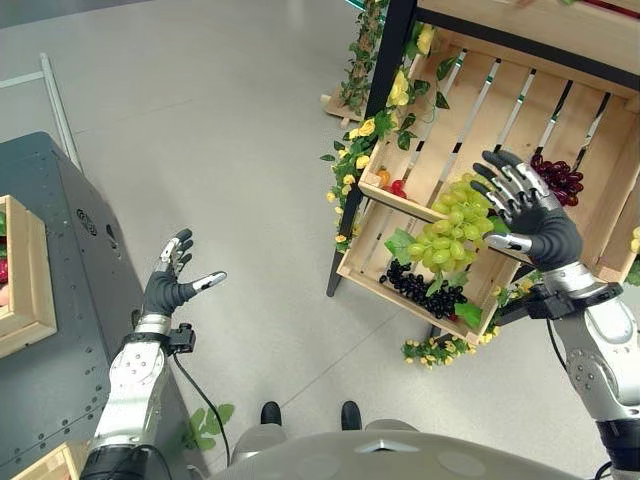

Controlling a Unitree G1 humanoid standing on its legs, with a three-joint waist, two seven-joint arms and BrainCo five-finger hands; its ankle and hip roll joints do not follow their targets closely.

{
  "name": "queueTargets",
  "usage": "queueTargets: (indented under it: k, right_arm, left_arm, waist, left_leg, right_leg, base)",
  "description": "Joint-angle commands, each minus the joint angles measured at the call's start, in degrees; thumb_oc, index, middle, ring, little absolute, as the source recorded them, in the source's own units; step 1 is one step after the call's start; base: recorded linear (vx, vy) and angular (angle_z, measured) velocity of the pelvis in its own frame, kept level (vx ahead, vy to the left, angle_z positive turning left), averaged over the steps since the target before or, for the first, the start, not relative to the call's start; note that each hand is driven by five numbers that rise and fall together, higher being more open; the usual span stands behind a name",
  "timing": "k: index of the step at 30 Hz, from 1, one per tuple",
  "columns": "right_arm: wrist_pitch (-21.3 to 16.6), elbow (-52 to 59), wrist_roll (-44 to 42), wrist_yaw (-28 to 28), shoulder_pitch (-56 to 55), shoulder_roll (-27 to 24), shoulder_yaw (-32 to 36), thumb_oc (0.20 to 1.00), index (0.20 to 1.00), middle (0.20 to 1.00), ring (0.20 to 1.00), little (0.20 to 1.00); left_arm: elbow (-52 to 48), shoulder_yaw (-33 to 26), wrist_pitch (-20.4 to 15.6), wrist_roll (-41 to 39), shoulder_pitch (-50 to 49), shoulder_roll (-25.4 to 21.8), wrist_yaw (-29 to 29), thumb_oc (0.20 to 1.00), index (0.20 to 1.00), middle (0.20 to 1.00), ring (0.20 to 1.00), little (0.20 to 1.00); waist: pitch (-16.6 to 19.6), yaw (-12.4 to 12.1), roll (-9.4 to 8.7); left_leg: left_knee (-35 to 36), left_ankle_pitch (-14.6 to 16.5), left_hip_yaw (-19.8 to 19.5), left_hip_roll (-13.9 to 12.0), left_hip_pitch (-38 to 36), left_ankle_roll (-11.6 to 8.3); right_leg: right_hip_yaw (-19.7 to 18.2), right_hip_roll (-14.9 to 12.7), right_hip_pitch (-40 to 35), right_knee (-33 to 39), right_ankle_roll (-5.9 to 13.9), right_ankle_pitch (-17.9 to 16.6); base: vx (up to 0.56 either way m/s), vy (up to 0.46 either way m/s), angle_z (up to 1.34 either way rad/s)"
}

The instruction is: Pick up the fruits from the basket on one side to the basket on the other side

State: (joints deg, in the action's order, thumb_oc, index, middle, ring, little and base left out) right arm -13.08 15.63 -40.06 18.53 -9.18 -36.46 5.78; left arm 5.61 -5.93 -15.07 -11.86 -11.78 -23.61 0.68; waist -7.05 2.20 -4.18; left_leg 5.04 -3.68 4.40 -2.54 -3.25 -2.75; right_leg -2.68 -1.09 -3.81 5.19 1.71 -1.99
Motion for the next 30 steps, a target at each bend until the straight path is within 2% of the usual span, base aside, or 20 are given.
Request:
queueTargets:
  k: [1,7,13,18,25,28,30]
  right_arm:
    - [-0.33,1.48,-1.71,2.59,1.42,0.52,-2.02,1.0,1.0,1.0,1.0,1.0]
    - [1.51,-3.13,0.34,4.42,0.11,0.19,-5.29,1.0,1.0,1.0,1.0,1.0]
    - [2.42,-10.93,7.14,6.0,-0.68,-2.33,-9.71,1.0,1.0,1.0,1.0,1.0]
    - [3.26,-12.88,9.14,8.34,-0.8,-4.47,-11.11,1.0,1.0,1.0,1.0,1.0]
    - [3.72,-20.86,18.39,8.05,-0.07,-6.31,-13.41,1.0,1.0,1.0,1.0,1.0]
    - [4.07,-26.23,22.66,6.83,1.74,-6.02,-15.36,1.0,1.0,1.0,1.0,1.0]
    - [4.43,-29.23,22.29,6.42,3.4,-4.18,-17.01,1.0,1.0,1.0,1.0,1.0]
  left_arm:
    - [0.46,-3.24,-4.1,3.15,3.19,-2.25,-2.01,1.0,1.0,1.0,1.0,1.0]
    - [1.16,-4.46,-4.87,3.98,3.97,-1.87,-3.96,1.0,1.0,1.0,1.0,1.0]
    - [1.43,-5.91,-5.63,4.79,5.66,-1.54,-7.3,1.0,1.0,1.0,1.0,1.0]
    - [1.27,-5.8,-5.67,5.05,5.75,-1.74,-7.2,1.0,1.0,1.0,1.0,1.0]
    - [1.65,-5.24,-5.35,4.83,5.33,-1.75,-6.19,1.0,1.0,1.0,1.0,1.0]
    - [1.47,-4.33,-4.91,4.63,5.34,-1.9,-5.29,1.0,1.0,1.0,1.0,1.0]
    - [1.02,-3.87,-5.01,4.06,5.18,-1.96,-4.97,1.0,1.0,1.0,1.0,1.0]
  waist:
    - [1.03,-0.62,-1.7]
    - [1.02,-0.61,-1.46]
    - [0.75,-0.91,-1.09]
    - [0.84,-0.96,-0.93]
    - [0.96,-1.22,-0.94]
    - [0.98,-1.52,-0.89]
    - [1.0,-1.73,-0.81]
  left_leg:
    - [-2.01,5.35,-0.84,2.31,-1.97,1.45]
    - [-2.04,5.38,-0.87,2.35,-1.86,1.38]
    - [-2.16,5.39,-1.15,2.41,-1.69,1.28]
    - [-2.0,5.38,-1.39,2.39,-1.79,1.21]
    - [-1.75,5.37,-1.6,2.32,-2.06,1.2]
    - [-1.57,5.34,-1.6,2.31,-2.2,1.23]
    - [-1.4,5.4,-1.72,2.23,-2.37,1.25]
  right_leg:
    - [1.21,-2.28,0.85,-4.17,4.7,0.69]
    - [1.29,-2.24,0.8,-4.23,4.65,0.88]
    - [1.77,-2.45,0.69,-4.2,4.74,0.95]
    - [2.04,-2.56,0.29,-3.91,4.79,1.1]
    - [2.36,-2.65,-0.11,-3.55,4.86,1.05]
    - [2.44,-2.63,-0.31,-3.42,4.87,1.03]
    - [2.58,-2.69,-0.57,-3.14,4.88,1.08]
  base:
    - [0.0,0.0,0.0]
    - [0.0,0.0,0.0]
    - [0.0,0.0,0.0]
    - [0.0,0.0,0.0]
    - [0.0,0.0,0.0]
    - [0.0,0.0,0.0]
    - [0.0,0.0,0.0]
